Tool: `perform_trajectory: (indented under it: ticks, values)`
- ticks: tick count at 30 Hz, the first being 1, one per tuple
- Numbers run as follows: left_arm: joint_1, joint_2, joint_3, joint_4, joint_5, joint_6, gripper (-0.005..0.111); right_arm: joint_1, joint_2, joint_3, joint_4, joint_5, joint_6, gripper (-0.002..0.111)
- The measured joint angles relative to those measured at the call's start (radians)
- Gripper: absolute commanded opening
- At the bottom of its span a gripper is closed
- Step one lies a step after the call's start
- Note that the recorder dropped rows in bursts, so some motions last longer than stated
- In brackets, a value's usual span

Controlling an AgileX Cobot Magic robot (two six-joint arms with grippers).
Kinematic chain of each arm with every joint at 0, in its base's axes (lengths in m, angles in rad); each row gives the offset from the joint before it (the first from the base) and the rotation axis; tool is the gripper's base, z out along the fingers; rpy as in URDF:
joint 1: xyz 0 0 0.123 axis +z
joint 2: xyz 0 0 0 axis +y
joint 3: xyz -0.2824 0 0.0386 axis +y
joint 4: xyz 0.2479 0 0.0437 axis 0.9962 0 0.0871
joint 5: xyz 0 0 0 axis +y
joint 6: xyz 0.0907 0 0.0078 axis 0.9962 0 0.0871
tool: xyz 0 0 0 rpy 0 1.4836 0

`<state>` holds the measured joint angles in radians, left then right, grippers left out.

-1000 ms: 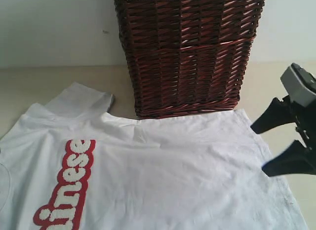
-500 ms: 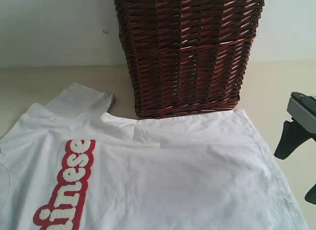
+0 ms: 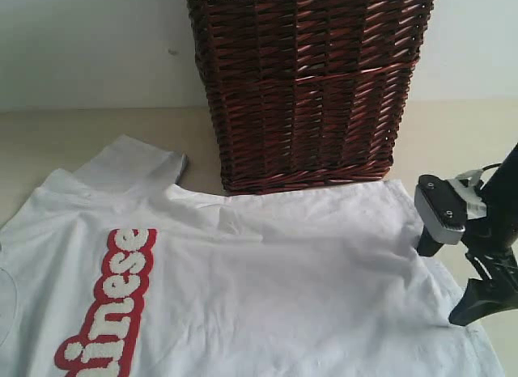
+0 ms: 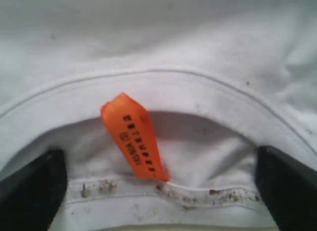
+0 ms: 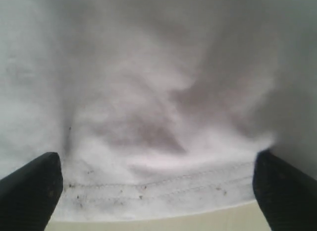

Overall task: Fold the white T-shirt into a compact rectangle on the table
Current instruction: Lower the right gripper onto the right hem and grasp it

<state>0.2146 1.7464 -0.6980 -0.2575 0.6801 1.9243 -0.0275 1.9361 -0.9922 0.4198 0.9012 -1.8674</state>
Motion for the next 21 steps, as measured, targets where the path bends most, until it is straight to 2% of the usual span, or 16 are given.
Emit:
perform_trajectory:
  ticks: [7, 13, 17, 21]
  values:
    - [0.000, 0.000, 0.000, 0.000, 0.000, 0.000, 0.105, 0.030, -0.011, -0.004, -0.090, -0.038, 0.099, 0.104]
    - [0.000, 0.000, 0.000, 0.000, 0.000, 0.000, 0.105, 0.030, -0.148, -0.002, -0.187, -0.033, 0.117, 0.104]
    - [0.000, 0.000, 0.000, 0.000, 0.000, 0.000, 0.105, 0.030, -0.197, -0.002, -0.141, -0.006, 0.080, 0.104]
    - [0.000, 0.000, 0.000, 0.000, 0.000, 0.000, 0.105, 0.030, -0.150, -0.002, -0.022, 0.006, 0.034, 0.104]
